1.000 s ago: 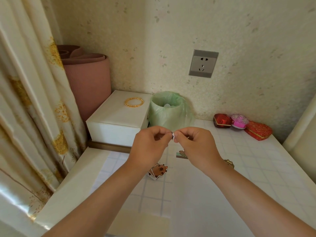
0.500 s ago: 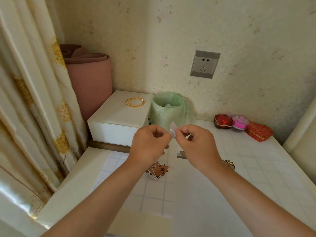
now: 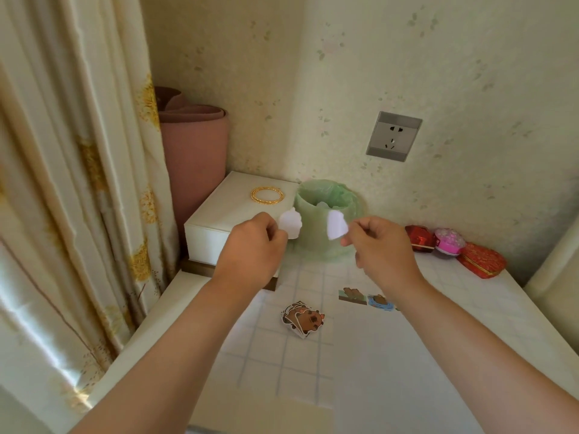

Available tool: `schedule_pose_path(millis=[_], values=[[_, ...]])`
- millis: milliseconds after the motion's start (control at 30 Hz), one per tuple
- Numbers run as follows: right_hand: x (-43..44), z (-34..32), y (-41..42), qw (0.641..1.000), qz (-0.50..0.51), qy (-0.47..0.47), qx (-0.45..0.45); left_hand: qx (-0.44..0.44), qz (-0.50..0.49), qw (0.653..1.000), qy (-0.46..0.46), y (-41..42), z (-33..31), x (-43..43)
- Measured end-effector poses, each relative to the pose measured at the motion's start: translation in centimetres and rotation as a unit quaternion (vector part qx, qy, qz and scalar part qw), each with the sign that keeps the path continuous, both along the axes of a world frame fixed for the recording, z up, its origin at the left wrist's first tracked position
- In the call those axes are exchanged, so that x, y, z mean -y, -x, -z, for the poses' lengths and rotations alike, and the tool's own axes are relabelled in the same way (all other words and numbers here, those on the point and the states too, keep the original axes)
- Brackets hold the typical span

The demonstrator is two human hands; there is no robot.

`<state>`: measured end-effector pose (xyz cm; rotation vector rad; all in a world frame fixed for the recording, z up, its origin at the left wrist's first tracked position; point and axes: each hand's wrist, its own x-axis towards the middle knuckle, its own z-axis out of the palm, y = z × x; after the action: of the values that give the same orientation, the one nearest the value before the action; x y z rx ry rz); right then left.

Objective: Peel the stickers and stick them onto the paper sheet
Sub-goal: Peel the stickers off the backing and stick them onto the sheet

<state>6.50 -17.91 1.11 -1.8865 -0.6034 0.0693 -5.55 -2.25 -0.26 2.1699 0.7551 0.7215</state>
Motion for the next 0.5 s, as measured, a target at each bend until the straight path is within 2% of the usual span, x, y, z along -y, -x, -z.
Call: schedule_pose_path(millis=[133,333,433,500], values=[[-2.6,-1.9,-2.6,0.996,0.036,0.042,0.072,0.013,0.016,0.999,0.040,0.7,-0.2,-0.9],[-7.7,-2.5,-7.8,0.960,0.069,0.210,0.171,0.016,0.039,0.997,0.058,1.0,0.3,-1.5],[-9.0,-2.5,-8.8,0.937,0.081,0.284,0.188,0.013,0.045,0.998,0.041,1.0,0.5,-1.5],[-9.4,-2.5,-9.0,0.933,0.082,0.292,0.194,0.011,0.051,0.998,0.038,0.9,0.6,-1.6]])
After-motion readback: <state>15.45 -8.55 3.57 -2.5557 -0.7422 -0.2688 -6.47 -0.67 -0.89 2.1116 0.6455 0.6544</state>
